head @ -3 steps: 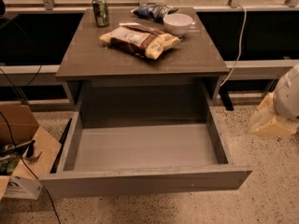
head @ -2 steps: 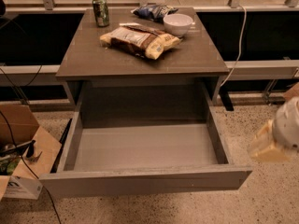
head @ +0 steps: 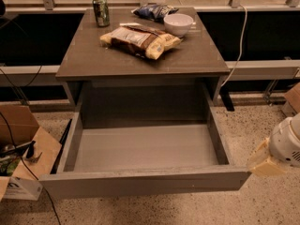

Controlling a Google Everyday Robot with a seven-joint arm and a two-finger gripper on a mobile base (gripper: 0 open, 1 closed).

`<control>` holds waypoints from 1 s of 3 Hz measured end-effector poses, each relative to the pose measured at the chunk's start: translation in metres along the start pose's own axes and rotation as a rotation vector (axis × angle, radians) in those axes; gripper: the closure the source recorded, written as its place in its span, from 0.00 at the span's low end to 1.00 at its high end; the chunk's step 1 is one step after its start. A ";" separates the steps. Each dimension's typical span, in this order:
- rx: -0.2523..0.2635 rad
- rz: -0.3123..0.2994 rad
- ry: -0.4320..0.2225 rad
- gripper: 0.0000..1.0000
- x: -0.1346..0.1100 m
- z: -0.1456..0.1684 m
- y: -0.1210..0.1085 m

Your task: Close top drawer

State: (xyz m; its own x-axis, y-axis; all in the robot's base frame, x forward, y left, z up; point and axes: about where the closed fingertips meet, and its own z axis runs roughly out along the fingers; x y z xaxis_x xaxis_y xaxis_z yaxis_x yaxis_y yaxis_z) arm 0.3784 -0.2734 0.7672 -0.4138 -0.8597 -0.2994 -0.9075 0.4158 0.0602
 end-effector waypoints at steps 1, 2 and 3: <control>-0.061 0.002 0.017 1.00 0.001 0.025 0.005; -0.145 0.023 0.008 1.00 0.004 0.053 0.015; -0.203 0.025 -0.015 1.00 0.000 0.076 0.020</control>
Offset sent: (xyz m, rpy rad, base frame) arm -0.0211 0.0311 -0.0880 0.1276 0.2411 0.0225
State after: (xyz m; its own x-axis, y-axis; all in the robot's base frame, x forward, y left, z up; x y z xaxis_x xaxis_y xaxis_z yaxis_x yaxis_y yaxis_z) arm 0.3654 -0.2424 0.6958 -0.4369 -0.8447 -0.3092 -0.8934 0.3675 0.2586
